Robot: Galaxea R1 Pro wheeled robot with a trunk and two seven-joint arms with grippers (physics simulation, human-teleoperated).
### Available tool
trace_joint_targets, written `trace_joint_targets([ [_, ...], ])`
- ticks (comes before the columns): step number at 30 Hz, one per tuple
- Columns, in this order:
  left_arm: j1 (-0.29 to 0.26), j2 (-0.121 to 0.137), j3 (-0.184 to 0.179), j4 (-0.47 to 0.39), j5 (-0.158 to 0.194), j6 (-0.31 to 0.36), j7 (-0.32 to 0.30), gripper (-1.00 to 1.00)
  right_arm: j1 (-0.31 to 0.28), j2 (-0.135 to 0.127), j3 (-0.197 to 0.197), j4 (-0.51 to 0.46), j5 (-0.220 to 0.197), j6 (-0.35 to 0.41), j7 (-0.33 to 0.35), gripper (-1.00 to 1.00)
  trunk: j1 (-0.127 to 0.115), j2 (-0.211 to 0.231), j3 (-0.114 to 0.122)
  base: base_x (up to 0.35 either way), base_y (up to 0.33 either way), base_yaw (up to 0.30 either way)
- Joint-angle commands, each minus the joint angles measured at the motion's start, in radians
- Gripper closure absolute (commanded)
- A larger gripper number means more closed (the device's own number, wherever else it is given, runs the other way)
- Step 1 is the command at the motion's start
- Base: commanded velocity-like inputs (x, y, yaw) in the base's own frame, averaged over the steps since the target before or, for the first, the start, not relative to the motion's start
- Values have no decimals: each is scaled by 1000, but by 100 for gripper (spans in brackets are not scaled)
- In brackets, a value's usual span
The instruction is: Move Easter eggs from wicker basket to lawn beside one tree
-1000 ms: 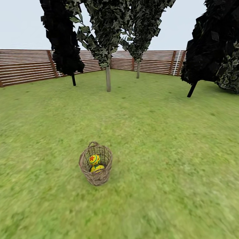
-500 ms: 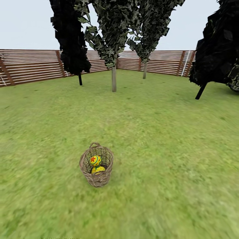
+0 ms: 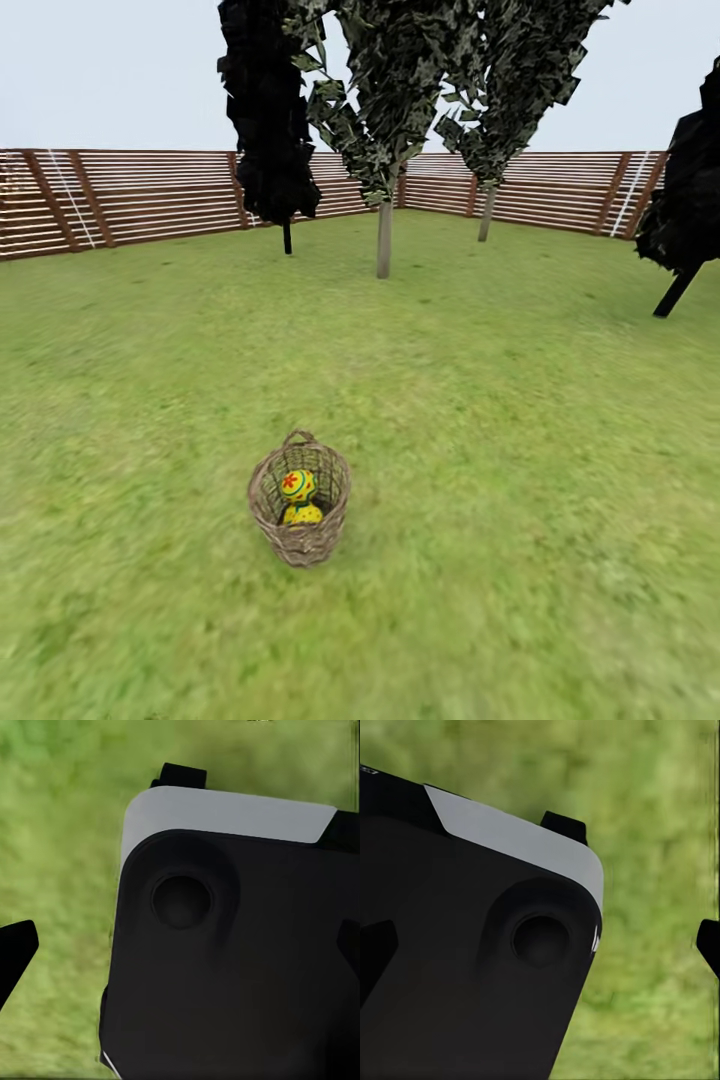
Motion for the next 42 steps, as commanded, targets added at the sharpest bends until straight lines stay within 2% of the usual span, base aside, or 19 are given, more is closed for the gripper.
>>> trace_joint_targets([
  [1,-1,0,5,2,6,1,2,-100,-1,0,4,4,5,-6,-6,-100,0,0,-1,133,-323,292],
  [42,-1,0,5,2,6,1,2,-100,-1,0,4,4,6,-6,-6,-100,0,0,-1,148,-313,284],
])
